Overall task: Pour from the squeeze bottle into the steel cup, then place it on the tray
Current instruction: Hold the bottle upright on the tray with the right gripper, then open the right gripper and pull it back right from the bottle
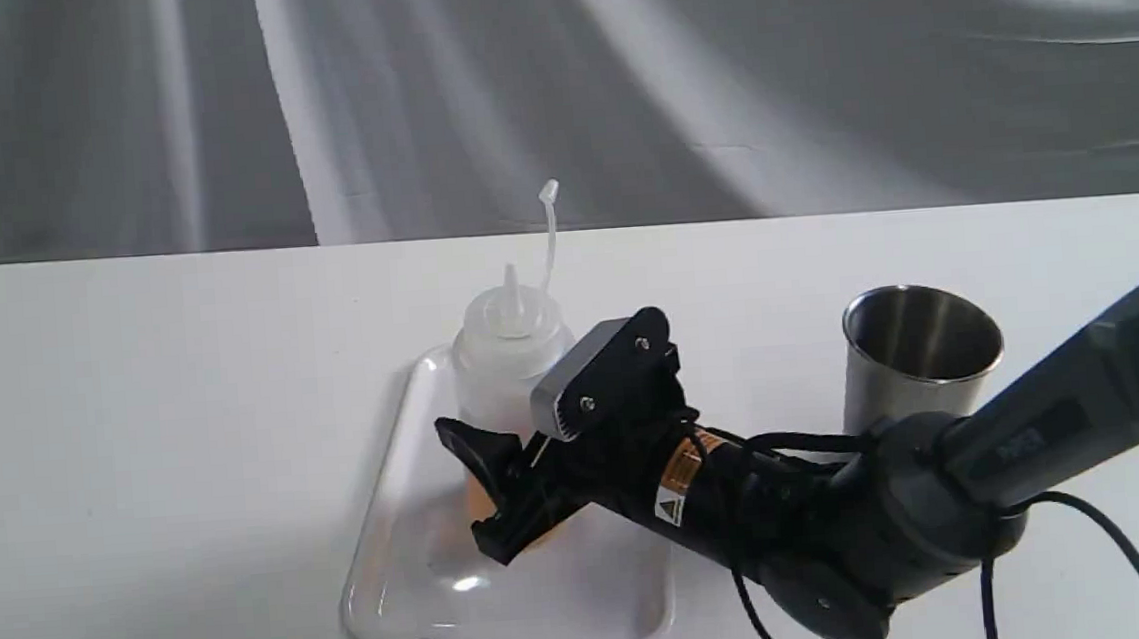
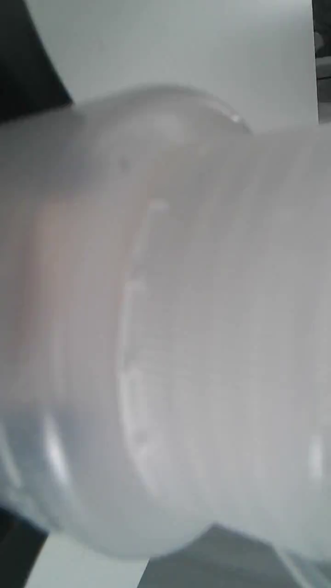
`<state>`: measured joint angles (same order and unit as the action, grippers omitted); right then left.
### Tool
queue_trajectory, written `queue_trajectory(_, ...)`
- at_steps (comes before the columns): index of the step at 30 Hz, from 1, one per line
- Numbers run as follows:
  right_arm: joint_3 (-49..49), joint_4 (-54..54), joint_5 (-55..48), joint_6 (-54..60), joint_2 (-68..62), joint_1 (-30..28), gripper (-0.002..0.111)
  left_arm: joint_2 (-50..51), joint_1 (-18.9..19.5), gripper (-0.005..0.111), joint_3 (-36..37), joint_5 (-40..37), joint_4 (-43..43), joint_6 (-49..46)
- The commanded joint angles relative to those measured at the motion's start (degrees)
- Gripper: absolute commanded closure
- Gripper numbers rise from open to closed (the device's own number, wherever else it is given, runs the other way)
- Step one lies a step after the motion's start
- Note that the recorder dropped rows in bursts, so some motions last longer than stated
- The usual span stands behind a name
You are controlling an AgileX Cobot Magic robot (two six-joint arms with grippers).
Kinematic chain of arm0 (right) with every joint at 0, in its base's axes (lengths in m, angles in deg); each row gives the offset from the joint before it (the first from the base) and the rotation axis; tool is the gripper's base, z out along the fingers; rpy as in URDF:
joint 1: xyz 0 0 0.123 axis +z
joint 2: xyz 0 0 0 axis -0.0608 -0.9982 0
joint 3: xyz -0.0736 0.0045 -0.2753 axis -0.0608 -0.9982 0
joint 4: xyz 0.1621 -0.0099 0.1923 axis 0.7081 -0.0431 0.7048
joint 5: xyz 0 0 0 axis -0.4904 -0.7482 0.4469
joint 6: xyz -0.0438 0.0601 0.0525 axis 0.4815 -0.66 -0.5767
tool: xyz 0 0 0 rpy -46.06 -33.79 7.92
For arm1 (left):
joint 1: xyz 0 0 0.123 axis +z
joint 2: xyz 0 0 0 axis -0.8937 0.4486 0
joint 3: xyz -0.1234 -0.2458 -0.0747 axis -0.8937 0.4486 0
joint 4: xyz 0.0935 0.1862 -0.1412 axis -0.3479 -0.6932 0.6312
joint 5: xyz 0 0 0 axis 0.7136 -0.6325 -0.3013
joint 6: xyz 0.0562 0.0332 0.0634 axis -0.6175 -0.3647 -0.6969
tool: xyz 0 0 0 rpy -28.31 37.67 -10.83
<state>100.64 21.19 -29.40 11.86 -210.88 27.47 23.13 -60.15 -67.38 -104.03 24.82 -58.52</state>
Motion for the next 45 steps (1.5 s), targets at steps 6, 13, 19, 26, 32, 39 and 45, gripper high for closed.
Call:
queue_trajectory(6, 0.45, 0.30, 2.08, 0.33, 0.59, 0.02, 0.076, -0.15, -0.13, 0.098, 0.25, 0.41, -0.02, 0.23)
queue_trajectory(13, 0.45, -0.08, 2.08, 0.33, 0.59, 0.02, 0.027, -0.15, -0.13, 0.098, 0.25, 0.41, -0.02, 0.08)
queue_trajectory(19, 0.45, -0.08, 1.50, 0.33, 0.59, 0.02, 0.014, -0.15, -0.13, 0.098, 0.25, 0.41, -0.02, 0.08)
queue_trajectory(26, 0.45, -0.08, 0.34, 0.33, 0.59, 0.02, 0.014, -0.15, -0.13, 0.098, 0.25, 0.41, -0.02, 0.26)
queue_trajectory(32, 0.45, -0.08, 0.79, 0.33, 0.59, 0.02, 0.014, -0.15, -0.13, 0.098, 0.25, 0.41, -0.02, 0.26)
queue_trajectory(39, 0.45, -0.08, 0.79, 0.33, 0.59, 0.02, 0.014, -0.15, -0.13, 0.098, 0.25, 0.41, -0.02, 0.14)
queue_trajectory(45, 0.45, -0.08, 0.78, 0.57, 0.59, 0.02, 0.003, -0.15, -0.13, 0.098, 0.25, 0.41, -0.02, 0.24)
